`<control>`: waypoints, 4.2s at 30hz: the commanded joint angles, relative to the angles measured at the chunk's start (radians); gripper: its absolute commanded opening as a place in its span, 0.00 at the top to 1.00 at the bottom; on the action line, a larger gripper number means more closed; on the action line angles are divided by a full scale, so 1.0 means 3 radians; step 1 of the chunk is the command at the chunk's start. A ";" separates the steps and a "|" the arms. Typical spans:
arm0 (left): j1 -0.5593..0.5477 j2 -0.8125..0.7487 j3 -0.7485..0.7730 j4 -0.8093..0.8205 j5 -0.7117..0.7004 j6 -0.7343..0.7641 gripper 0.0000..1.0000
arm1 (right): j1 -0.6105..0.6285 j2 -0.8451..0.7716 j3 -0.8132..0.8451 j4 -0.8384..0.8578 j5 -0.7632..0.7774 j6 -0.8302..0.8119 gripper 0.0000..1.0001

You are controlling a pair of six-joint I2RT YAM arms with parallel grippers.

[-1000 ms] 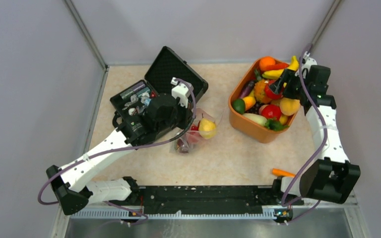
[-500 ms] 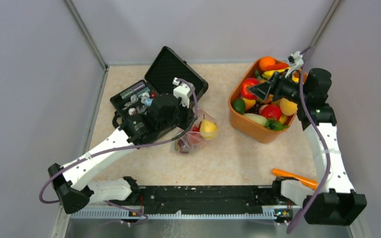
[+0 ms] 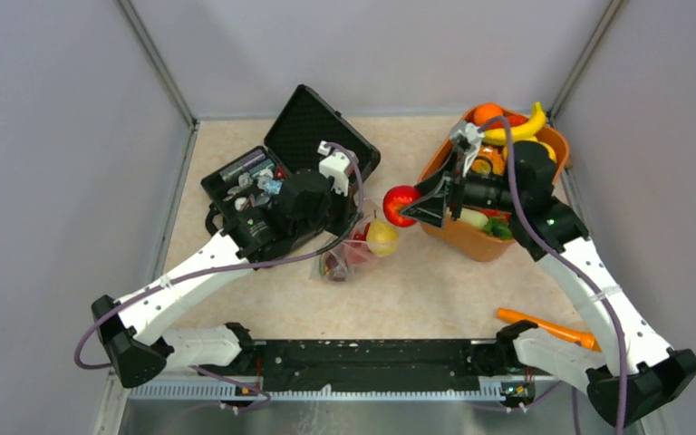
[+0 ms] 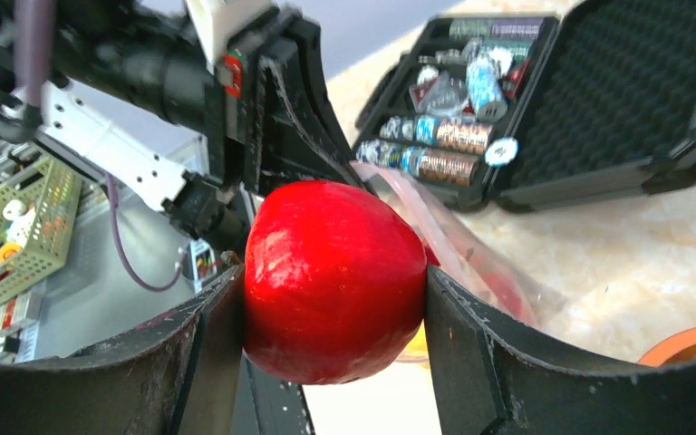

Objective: Place the food in the zip-top bag and seal the zipper
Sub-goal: Place the fake fruit in the zipper food storage bag, then adjust the zipper food storage bag at the center of the board.

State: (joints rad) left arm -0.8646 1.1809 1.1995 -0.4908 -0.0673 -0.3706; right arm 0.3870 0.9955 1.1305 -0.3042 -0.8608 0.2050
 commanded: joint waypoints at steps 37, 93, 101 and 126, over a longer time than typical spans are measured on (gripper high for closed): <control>0.0013 -0.0039 0.0247 0.0014 -0.0338 -0.0084 1.00 | 0.0847 0.0613 -0.0086 0.0298 0.1116 0.0098 0.14; 0.0249 -0.0254 0.0262 0.0011 0.0856 0.0277 0.65 | 0.0919 0.0759 0.0535 -0.0161 0.2270 0.0600 1.00; 0.0271 -0.0712 0.0200 0.0018 0.0703 0.0471 0.21 | 0.0919 0.0741 0.0694 -0.0288 0.1913 -0.0243 1.00; 0.0530 -0.0855 0.0138 0.0392 0.1884 0.1355 0.01 | 0.0914 0.1104 0.2165 -0.2538 -0.0106 -0.2707 1.00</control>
State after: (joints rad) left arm -0.7116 0.9451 1.2507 -0.4839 0.3538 -0.0673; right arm 0.6525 1.2865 1.7206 -0.9329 -0.8322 -0.4564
